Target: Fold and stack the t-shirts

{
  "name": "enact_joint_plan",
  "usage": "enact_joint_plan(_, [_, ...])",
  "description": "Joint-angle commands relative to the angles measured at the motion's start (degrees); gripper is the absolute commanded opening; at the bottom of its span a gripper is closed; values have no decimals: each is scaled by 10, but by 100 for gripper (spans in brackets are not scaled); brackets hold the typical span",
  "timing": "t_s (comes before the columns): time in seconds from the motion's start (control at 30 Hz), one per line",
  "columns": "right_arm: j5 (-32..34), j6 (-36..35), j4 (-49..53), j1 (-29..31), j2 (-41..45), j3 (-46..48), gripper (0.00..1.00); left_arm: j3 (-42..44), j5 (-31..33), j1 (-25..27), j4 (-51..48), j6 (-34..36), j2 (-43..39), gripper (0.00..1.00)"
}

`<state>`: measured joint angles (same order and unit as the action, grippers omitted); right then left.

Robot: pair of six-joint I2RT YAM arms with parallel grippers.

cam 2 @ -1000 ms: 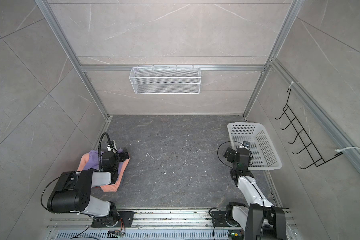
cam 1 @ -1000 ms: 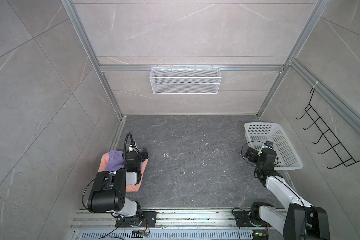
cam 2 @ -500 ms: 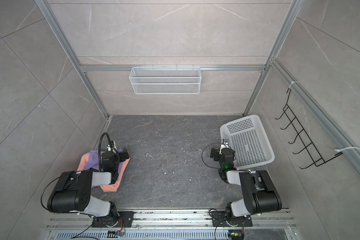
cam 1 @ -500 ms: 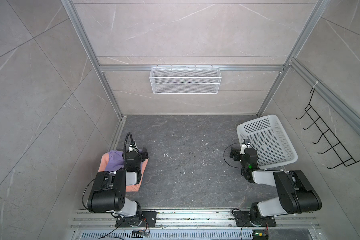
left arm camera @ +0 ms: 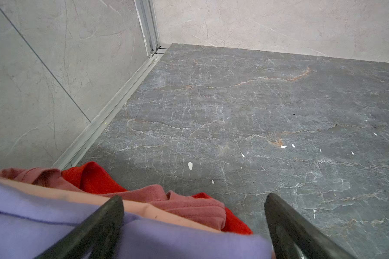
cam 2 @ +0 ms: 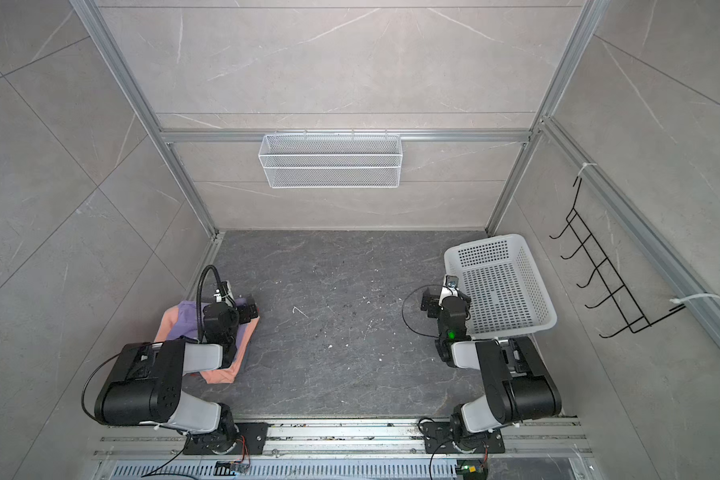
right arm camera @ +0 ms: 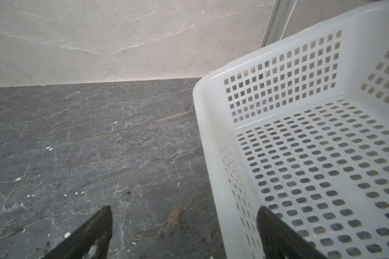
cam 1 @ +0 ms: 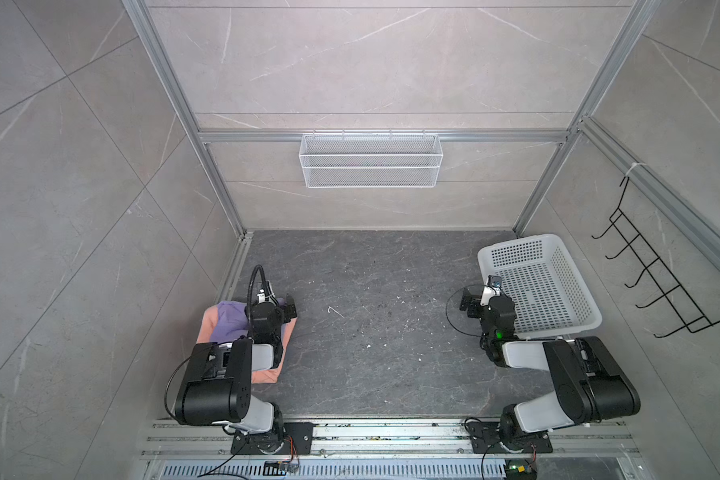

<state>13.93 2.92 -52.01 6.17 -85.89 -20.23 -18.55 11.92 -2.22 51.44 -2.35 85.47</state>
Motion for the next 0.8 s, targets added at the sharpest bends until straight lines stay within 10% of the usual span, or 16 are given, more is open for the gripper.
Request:
enact_joint_plan(0.0, [6, -2, 6, 4, -8, 5, 100, -10, 10, -2, -12, -14, 5, 100])
enact_joint_plan(0.77, [6, -4, 2, 5, -6, 7, 100, -9, 10, -2, -10, -13, 4, 100])
